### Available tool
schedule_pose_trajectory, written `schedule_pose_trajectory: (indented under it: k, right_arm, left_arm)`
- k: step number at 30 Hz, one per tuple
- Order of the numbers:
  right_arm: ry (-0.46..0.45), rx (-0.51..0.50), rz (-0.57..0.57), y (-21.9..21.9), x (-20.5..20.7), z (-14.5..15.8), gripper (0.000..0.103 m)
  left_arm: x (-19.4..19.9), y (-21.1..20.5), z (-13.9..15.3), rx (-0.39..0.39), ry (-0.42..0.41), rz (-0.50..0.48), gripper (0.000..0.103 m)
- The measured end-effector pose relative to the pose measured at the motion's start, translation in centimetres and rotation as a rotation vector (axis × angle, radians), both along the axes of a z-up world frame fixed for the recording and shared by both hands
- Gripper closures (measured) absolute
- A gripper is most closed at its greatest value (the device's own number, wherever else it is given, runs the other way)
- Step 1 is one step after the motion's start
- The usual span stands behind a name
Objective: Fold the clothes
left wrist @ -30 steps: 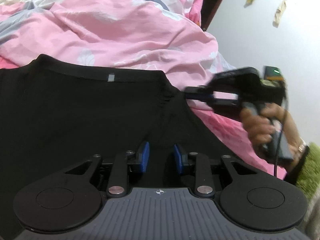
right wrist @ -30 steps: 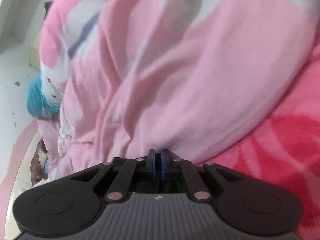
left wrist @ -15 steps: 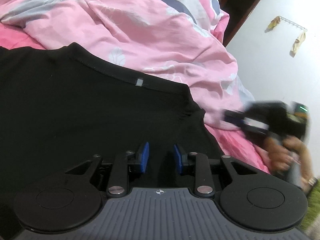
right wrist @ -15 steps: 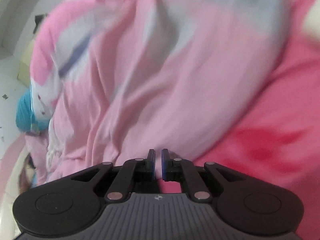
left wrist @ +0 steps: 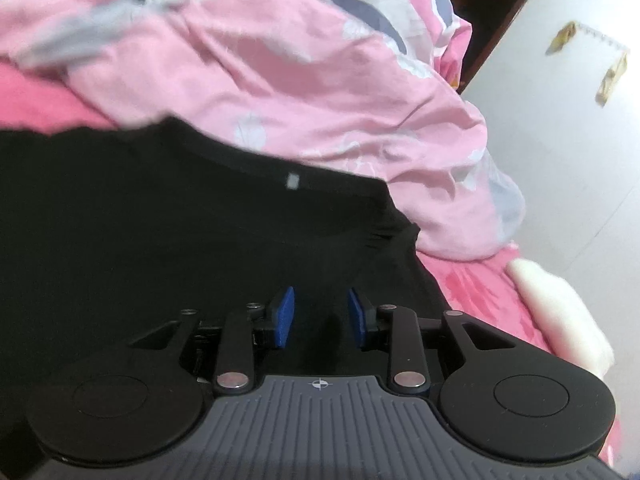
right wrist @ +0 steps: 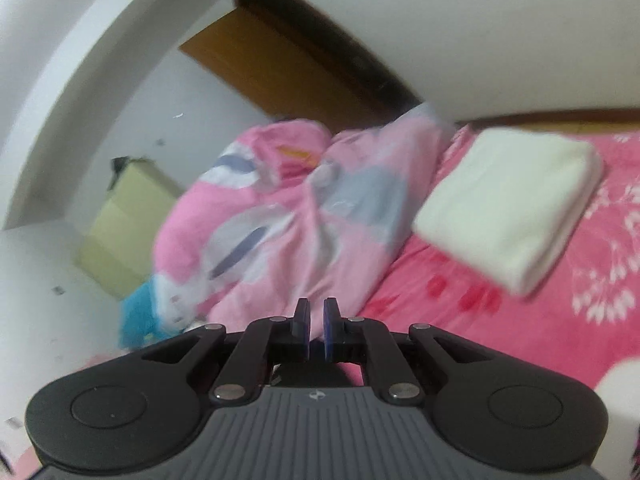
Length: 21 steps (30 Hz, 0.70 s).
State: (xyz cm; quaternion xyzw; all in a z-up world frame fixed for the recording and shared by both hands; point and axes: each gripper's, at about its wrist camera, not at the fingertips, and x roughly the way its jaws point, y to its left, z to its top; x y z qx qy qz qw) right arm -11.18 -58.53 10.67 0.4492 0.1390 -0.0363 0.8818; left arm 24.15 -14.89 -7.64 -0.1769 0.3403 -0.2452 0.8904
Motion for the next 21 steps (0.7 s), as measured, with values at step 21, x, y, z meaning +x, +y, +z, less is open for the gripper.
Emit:
schedule_pose_trajectory:
  k: [21]
  right_arm:
    - [0.11, 0.099, 0.515, 21.6, 13.1, -4.2, 0.096]
  left_arm:
    - [-18.1, 16.8, 2.8, 0.001, 0.116, 0.211, 0.07]
